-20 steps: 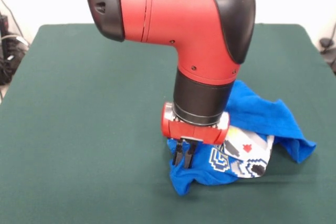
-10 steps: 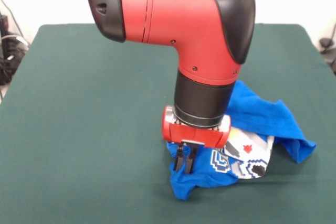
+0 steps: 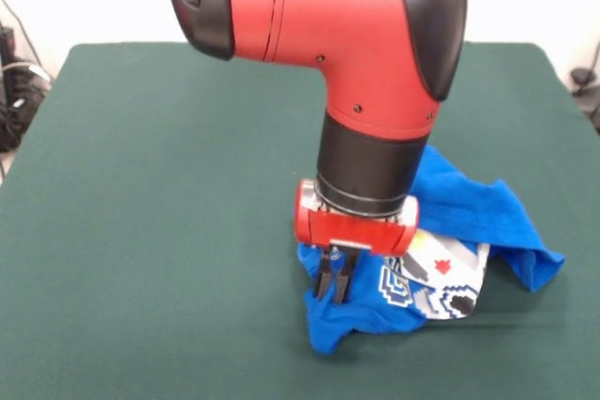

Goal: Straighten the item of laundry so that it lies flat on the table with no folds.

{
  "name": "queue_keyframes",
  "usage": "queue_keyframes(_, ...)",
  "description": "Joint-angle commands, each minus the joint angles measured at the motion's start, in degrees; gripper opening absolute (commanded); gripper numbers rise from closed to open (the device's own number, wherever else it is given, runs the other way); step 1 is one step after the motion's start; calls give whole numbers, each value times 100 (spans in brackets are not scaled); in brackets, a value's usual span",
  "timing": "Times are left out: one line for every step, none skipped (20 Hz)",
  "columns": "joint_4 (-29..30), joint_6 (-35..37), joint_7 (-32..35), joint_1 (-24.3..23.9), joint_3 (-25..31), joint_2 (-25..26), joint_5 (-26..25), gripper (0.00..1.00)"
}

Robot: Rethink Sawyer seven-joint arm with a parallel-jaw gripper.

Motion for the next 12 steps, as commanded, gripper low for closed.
queue_keyframes(791,923,864,392,-150,-567,337,0)
queue_keyframes(741,1216,843,440,-195,-699,406,0)
queue_keyframes(729,1339,843,460,-210,-769,460,0)
queue_keyframes(664,1560,821,505,-242,-863,513,0)
queue_keyframes(639,1663,836,535,-271,-907,557,0)
queue_keyframes(606,1868,891,575,-301,-973,640,0)
queue_keyframes(586,1902,909,609,-331,-1013,653,0)
queue_keyframes(782,1586,914,518,-154,-1116,803,0)
queue_keyframes(847,1550,881,451,-29,-1135,931,0)
queue_keyframes(846,1410,767,415,66,-1173,968,0)
queue_keyframes(815,1422,722,409,89,-1177,1000,0)
queue_keyframes(773,1446,719,410,78,-1179,1036,0)
